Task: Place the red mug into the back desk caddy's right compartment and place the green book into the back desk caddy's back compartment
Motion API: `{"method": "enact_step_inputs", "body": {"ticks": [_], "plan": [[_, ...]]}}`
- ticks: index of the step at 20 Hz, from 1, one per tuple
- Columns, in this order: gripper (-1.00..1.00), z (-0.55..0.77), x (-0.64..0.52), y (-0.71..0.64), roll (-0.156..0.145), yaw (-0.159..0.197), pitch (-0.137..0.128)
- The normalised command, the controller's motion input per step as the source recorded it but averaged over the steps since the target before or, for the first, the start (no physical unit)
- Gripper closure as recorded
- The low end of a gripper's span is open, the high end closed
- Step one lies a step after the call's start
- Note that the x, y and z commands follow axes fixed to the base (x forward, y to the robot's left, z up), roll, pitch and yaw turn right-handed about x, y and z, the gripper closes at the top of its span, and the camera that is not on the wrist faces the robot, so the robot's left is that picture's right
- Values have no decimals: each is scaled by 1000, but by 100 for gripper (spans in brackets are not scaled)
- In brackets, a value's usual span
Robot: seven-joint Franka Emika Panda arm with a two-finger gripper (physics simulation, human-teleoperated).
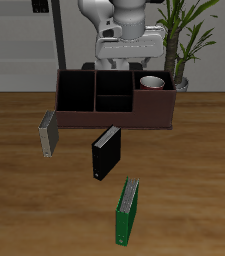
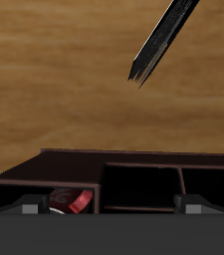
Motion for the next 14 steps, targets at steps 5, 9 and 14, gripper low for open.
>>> {"method": "enact_step_inputs", "body": {"ticks": [5, 9, 14], "plan": [[-100, 342, 634, -316, -140, 69, -19], [-100, 123, 505, -247, -62, 48, 22], [-100, 129, 669, -379, -76, -20, 23]]}}
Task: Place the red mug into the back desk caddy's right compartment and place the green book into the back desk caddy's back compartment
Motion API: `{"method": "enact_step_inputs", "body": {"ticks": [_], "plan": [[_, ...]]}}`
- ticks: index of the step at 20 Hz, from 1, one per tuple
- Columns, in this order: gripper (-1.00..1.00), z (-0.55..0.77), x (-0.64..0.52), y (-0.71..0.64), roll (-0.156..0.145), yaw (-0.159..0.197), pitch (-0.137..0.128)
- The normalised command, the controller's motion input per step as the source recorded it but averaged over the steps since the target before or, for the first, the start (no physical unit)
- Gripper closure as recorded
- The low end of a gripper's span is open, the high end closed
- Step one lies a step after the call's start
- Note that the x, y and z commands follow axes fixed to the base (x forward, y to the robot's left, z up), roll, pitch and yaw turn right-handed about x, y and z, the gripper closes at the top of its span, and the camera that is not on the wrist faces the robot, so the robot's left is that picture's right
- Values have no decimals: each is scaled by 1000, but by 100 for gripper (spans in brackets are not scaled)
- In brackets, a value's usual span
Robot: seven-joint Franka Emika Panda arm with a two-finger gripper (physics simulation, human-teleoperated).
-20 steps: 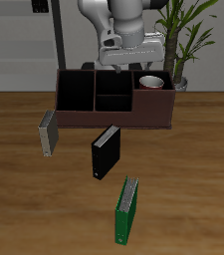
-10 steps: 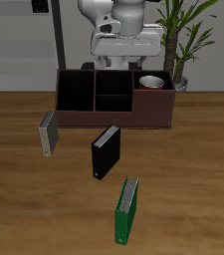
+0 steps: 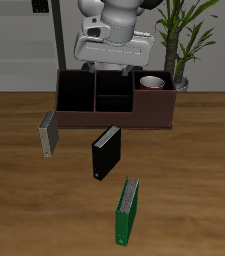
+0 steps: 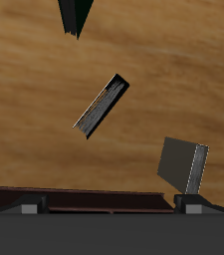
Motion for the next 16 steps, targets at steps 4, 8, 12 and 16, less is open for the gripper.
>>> {"method": "enact_step_inputs", "body": {"ticks": [4, 8, 12, 16], "plan": [[-100, 37, 387, -175, -6, -17, 9], [-100, 77, 451, -79, 9, -17, 8], [-100, 41, 613, 32, 34, 27, 5], [-100, 72, 636, 29, 17, 8, 10]]}}
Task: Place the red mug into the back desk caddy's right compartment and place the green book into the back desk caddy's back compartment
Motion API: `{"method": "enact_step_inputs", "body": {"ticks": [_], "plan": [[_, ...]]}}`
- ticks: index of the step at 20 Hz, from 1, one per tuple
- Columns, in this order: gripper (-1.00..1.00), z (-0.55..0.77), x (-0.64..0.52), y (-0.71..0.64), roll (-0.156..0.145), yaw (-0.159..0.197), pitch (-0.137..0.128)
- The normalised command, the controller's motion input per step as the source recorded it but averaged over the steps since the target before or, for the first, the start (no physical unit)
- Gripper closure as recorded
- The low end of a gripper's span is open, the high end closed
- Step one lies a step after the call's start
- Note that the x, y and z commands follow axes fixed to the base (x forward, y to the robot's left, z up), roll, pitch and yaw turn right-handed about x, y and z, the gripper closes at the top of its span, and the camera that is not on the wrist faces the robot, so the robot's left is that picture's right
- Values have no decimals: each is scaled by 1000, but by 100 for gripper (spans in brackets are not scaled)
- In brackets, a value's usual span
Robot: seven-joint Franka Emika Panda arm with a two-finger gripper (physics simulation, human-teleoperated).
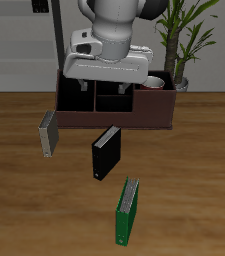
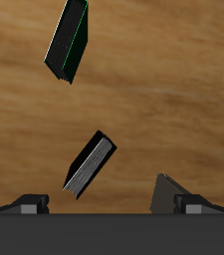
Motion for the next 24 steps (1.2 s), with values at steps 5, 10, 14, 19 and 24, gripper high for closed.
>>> {"method": "enact_step_inputs", "body": {"ticks": [5, 10, 14, 19, 24], "plan": [[-100, -38, 573, 167, 1, -29, 31], [-100, -35, 491, 200, 7, 52, 4], [-100, 20, 444, 159, -3, -13, -20], [-100, 59, 455, 139, 29, 20, -27], [-100, -5, 328, -10, -23, -11, -18]]}}
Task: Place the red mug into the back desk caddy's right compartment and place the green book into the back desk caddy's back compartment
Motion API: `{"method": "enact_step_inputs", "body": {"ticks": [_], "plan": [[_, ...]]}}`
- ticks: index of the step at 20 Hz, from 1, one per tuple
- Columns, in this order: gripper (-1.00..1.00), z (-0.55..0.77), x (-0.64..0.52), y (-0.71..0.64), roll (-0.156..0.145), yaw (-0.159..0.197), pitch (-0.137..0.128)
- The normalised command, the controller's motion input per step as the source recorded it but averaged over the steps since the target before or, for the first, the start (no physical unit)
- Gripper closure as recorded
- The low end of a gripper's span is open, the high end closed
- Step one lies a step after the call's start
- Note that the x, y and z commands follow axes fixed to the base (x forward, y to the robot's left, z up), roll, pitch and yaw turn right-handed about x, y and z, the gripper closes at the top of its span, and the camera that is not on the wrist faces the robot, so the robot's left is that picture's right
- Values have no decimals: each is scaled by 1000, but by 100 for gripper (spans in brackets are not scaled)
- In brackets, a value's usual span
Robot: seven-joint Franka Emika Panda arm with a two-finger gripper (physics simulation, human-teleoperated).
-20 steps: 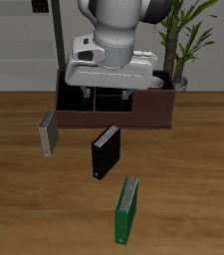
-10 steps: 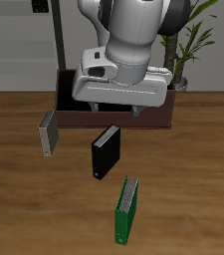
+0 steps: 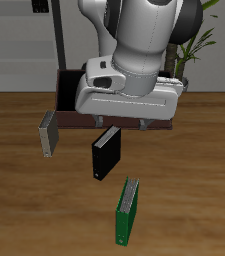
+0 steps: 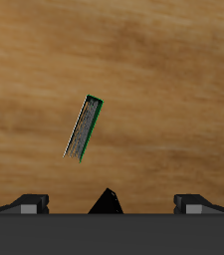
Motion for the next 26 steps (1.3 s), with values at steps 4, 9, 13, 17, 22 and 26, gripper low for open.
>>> {"method": "enact_step_inputs", "body": {"ticks": [4, 9, 13, 17, 22, 26], "plan": [[-100, -255, 406, 110, -35, 72, 24], [-100, -227, 174, 105, -4, -59, 20], [-100, -280, 36, 280, 152, -96, 32], [-100, -48, -27, 122, 100, -82, -15], [-100, 59, 72, -56, 44, -85, -52], [-100, -22, 150, -57, 66, -46, -17]]}}
